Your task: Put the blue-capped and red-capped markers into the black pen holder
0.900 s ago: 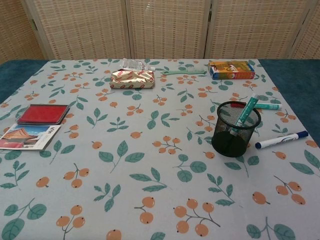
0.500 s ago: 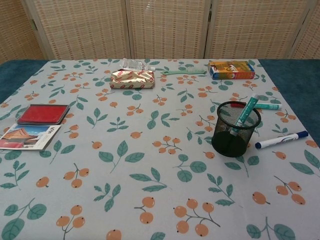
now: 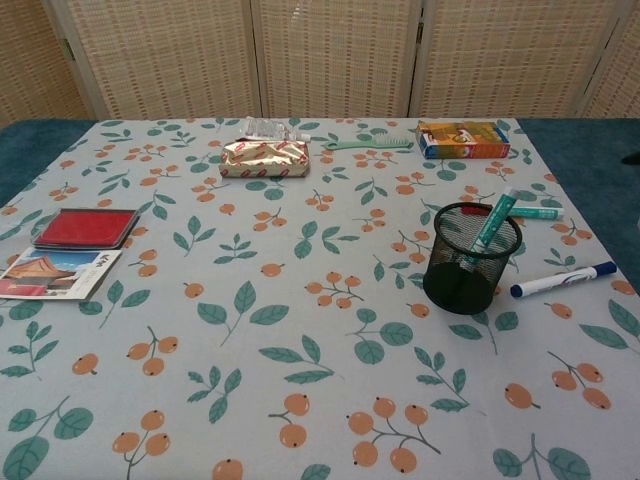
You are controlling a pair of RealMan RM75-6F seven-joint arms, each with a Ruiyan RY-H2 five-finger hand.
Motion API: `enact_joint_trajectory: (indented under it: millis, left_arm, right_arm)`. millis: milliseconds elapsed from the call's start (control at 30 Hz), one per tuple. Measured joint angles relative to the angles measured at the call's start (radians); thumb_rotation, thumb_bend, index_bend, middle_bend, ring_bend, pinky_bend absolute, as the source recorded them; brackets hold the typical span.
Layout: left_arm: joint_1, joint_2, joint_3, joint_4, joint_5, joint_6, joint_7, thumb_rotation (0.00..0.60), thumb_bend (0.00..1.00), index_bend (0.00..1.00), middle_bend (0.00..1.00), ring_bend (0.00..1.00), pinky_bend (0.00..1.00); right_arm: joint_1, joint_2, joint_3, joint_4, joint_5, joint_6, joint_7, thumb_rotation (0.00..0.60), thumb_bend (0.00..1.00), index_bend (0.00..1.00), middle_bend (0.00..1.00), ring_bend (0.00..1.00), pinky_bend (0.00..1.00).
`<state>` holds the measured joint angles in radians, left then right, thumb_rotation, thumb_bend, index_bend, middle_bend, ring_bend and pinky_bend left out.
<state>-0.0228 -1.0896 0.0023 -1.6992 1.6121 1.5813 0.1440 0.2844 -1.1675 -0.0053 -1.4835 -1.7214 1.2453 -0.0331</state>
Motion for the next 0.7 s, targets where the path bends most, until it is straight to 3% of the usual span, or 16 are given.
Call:
enact_joint_trajectory:
  millis: [500,700]
  left_arm:
    - [0.009,0.006,0.004,-0.004,0.010,0.014,-0.006,0.600,0.22,0.14,0.17,0.03,0.26]
    - [0.012,0.008,0.007,0.000,0.027,0.026,-0.015,0.600,0.27,0.13,0.17,0.03,0.26]
  right_arm:
    - [0.096,-0.147,0.029,0.173,0.115,-0.151,0.083,0.600,0.32,0.38,0.05,0.00,0.00]
    - [0.138,-0.195,0.036,0.215,0.147,-0.206,0.088,0.600,0.32,0.38,0.05,0.00,0.00]
